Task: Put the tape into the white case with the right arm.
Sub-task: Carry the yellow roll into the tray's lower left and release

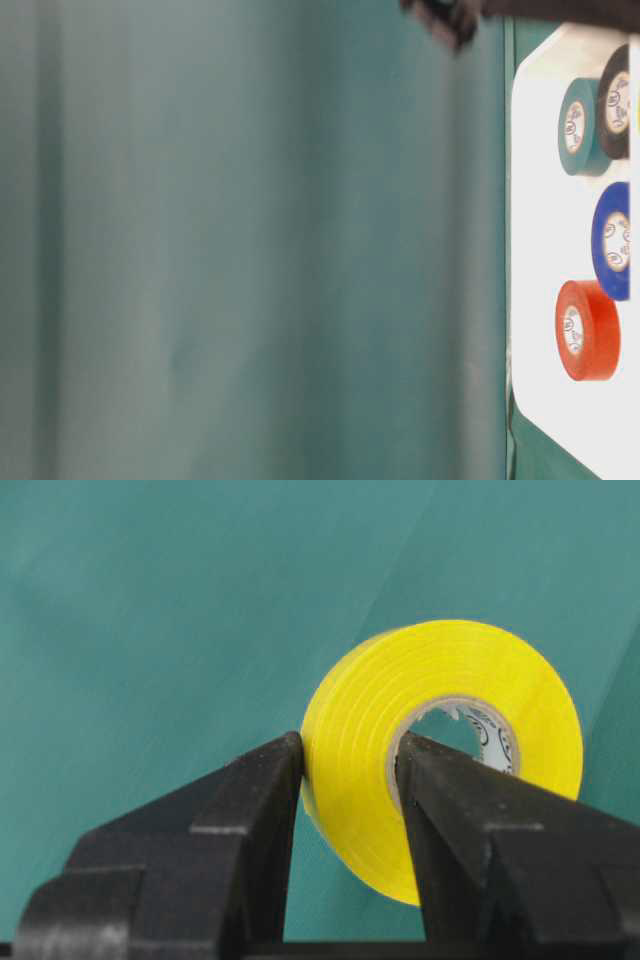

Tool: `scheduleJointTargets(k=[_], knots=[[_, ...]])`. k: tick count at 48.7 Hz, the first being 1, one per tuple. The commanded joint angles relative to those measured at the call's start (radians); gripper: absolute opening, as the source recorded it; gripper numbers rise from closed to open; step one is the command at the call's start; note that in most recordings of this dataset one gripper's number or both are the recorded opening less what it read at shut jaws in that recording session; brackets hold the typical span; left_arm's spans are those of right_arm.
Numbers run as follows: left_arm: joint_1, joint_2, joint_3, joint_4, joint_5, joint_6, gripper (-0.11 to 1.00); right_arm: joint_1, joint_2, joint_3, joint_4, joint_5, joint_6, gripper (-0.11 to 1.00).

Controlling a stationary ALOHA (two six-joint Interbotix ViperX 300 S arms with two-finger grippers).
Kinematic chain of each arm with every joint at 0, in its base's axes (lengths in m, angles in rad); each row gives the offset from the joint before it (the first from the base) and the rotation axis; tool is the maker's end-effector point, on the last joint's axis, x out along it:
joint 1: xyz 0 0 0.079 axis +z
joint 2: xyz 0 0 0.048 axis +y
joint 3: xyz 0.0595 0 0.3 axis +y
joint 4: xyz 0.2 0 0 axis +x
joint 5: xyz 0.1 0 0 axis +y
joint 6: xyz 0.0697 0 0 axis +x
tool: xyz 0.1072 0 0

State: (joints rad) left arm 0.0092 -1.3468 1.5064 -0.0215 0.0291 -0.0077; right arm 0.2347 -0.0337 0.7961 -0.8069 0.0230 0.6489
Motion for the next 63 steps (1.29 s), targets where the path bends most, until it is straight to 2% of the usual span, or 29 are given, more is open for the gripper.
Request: scheduleJointTargets(k=[1, 13, 25, 44, 63], knots=[[0.000, 0.008, -0.014, -0.002, -0.005, 0.000, 0.00, 0.002, 0.043, -0.087, 0.002, 0.018, 0.000, 0.02], [0.002, 0.008, -0.015, -0.002, -0.005, -0.002, 0.00, 0.002, 0.173, -0.268, 0.000, 0.031, 0.002, 0.02], [0.002, 0.008, -0.015, -0.002, -0.003, -0.002, 0.00, 0.002, 0.249, -0.374, 0.002, 0.032, 0.000, 0.02], [0.002, 0.008, -0.015, -0.002, -0.003, -0.002, 0.00, -0.025, 0.262, -0.411, 0.000, 0.147, -0.005, 0.02], [0.000, 0.008, -0.014, -0.002, -0.003, -0.006, 0.00, -0.181, 0.262, -0.449, -0.006, 0.172, -0.014, 0.02]])
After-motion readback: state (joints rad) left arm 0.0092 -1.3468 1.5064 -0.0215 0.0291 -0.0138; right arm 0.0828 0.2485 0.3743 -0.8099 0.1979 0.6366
